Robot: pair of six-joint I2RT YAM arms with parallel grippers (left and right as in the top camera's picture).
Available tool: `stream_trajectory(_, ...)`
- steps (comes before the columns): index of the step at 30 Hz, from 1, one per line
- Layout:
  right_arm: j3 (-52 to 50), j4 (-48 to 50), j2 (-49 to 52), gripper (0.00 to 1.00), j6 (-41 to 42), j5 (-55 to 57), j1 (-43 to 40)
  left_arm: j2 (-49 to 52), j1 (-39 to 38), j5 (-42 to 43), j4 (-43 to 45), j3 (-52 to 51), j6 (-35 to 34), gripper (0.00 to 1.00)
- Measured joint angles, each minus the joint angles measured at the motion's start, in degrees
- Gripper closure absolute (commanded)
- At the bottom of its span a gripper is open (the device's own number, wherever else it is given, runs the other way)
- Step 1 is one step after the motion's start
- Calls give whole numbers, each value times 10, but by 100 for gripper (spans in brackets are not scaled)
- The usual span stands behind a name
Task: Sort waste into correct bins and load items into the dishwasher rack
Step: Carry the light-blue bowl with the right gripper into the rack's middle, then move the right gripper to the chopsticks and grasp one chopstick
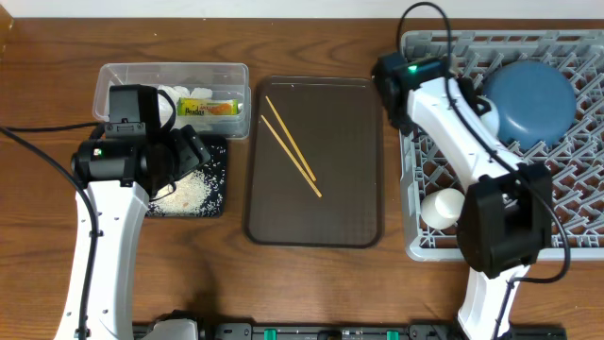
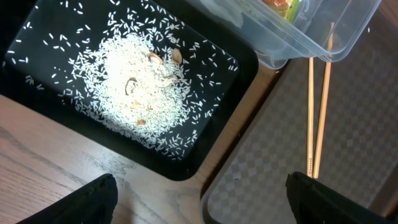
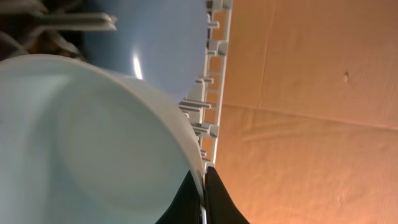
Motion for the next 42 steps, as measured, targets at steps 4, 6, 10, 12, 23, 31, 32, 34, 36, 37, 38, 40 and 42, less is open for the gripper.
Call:
stream_trajectory(4, 0, 1, 9, 99, -1, 4, 25, 0, 0, 0, 0, 0, 0, 11)
stream_trajectory(6, 0, 0, 9, 93, -2, -1, 35, 0, 0, 0, 0, 0, 0, 11)
stream_trajectory(10, 0, 6, 9, 52, -2, -37, 48, 0, 0, 0, 0, 0, 0, 11)
stream_trajectory(12, 0, 6, 11, 45, -5, -54, 54, 0, 0, 0, 0, 0, 0, 11)
stream_trajectory(23, 18, -14, 14, 14, -6, -123, 87, 0, 0, 0, 0, 0, 0, 11)
stream_trajectory(31, 175, -17, 13, 6, -5, -316, 87, 0, 0, 0, 0, 0, 0, 11)
stream_trajectory(32, 194, 1, 12, 8, -5, -362, 87, 0, 0, 0, 0, 0, 0, 11)
stream_trajectory(34, 207, 59, 8, 13, -9, -461, 87, 0, 0, 0, 0, 0, 0, 11)
stream_trajectory(36, 207, 122, 7, 17, -15, -554, 89, 0, 0, 0, 0, 0, 0, 11)
stream_trajectory(37, 205, 145, 7, 19, -14, -580, 90, 0, 0, 0, 0, 0, 0, 11)
stream_trajectory(38, 200, 174, 7, 20, -15, -607, 93, 0, 0, 0, 0, 0, 0, 11)
stream_trajectory(40, 183, 215, 8, 24, -16, -645, 100, 0, 0, 0, 0, 0, 0, 11)
stream_trajectory(42, 165, 243, 16, 29, -17, -671, 111, 0, 0, 0, 0, 0, 0, 11)
